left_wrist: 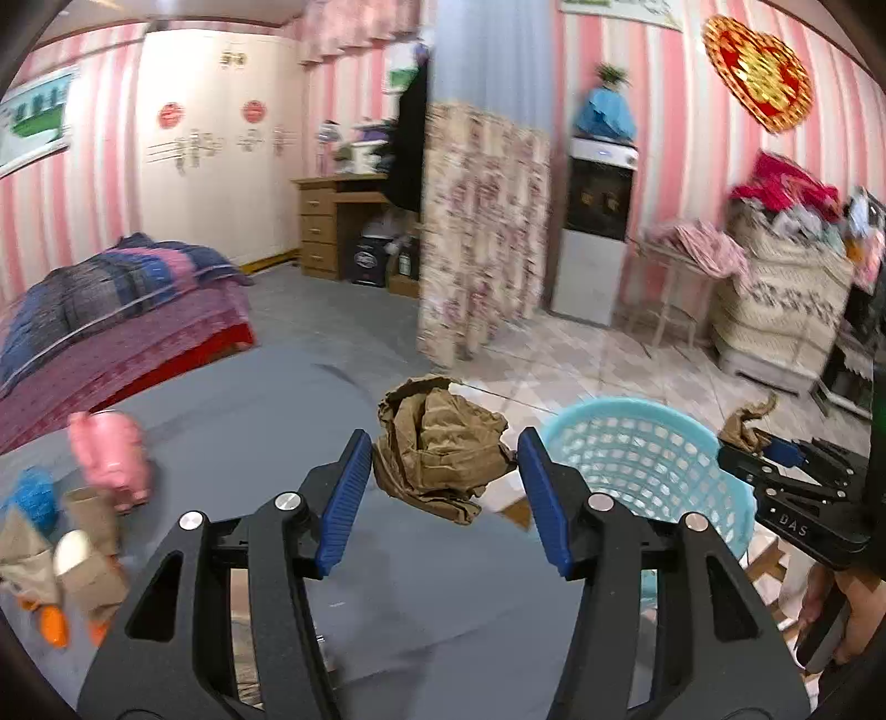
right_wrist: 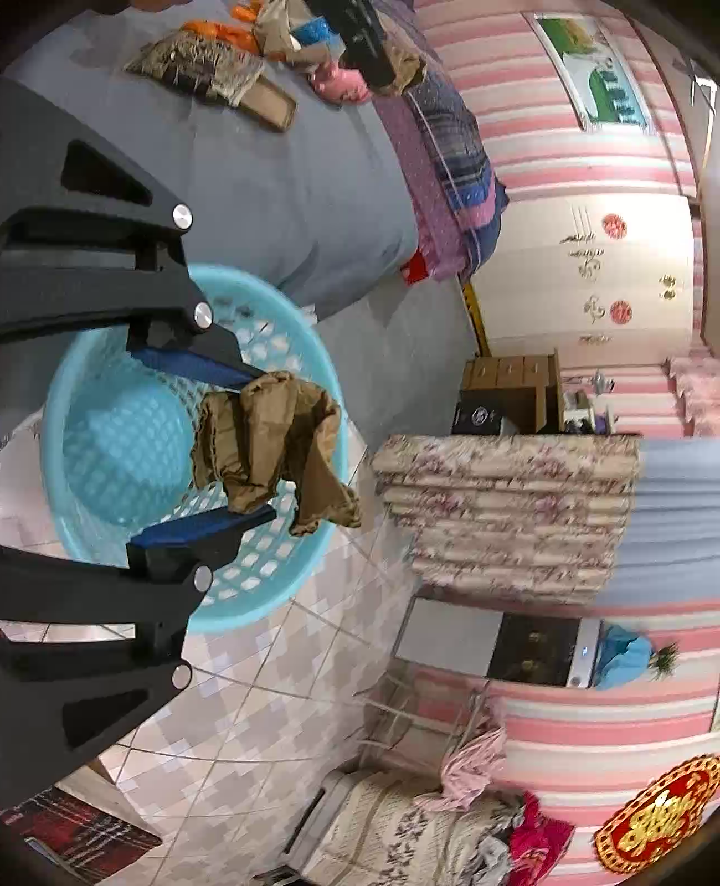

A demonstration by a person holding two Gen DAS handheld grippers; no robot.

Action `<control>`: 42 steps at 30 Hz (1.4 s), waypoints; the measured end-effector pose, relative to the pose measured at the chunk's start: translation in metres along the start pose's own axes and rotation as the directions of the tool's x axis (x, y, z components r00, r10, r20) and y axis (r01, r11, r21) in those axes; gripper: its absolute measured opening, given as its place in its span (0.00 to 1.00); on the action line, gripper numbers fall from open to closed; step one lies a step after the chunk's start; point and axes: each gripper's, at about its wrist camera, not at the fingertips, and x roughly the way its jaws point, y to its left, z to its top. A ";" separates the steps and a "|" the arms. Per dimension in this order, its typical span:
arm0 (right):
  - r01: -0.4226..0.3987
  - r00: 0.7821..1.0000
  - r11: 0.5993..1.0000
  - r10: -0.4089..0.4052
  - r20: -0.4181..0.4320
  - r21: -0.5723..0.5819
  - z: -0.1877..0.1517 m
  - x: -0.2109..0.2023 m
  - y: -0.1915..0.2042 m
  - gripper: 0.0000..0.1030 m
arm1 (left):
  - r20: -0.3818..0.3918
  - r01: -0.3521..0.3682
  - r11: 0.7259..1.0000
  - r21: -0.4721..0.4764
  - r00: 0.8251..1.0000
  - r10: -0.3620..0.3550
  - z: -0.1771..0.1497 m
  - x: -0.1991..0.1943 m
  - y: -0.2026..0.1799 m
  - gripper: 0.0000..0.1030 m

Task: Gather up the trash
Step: 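Carry the brown paper in the right tool to the blue basket and release, then swing both tools back over the table toward the snack wrapper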

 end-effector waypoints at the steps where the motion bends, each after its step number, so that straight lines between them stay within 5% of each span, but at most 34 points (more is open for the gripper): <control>1: 0.005 1.000 1.000 -0.005 -0.006 0.011 0.000 0.004 -0.006 0.41 | -0.007 0.012 1.000 0.011 1.000 -0.012 0.001 0.008 -0.007 0.52; 13: 0.074 0.997 0.985 -0.068 -0.047 0.156 -0.015 0.020 -0.046 0.41 | -0.150 0.128 0.989 0.068 0.982 -0.116 -0.010 0.103 -0.076 0.53; 19: 0.086 0.996 0.979 -0.083 -0.025 0.187 -0.019 0.018 -0.044 0.41 | -0.171 0.134 0.984 0.114 0.979 -0.113 -0.009 0.130 -0.094 0.62; 24: 0.081 0.997 0.980 -0.078 -0.024 0.180 -0.019 0.023 -0.037 0.41 | -0.151 0.087 0.991 0.106 0.986 -0.070 -0.002 0.128 -0.076 0.85; 35: 0.088 0.996 0.984 -0.083 -0.039 0.156 -0.019 0.036 -0.003 0.42 | -0.099 -0.045 0.999 0.000 0.994 0.044 0.009 0.108 -0.010 0.92; 39: 0.106 0.994 0.978 -0.100 -0.040 0.177 -0.018 0.037 -0.005 0.75 | -0.091 -0.084 0.996 -0.011 0.992 0.083 0.008 0.097 0.006 0.93; 42: 0.094 0.996 0.975 -0.091 -0.024 0.200 -0.017 0.034 -0.007 0.80 | -0.093 -0.093 0.995 -0.033 0.992 0.090 0.007 0.087 0.015 0.93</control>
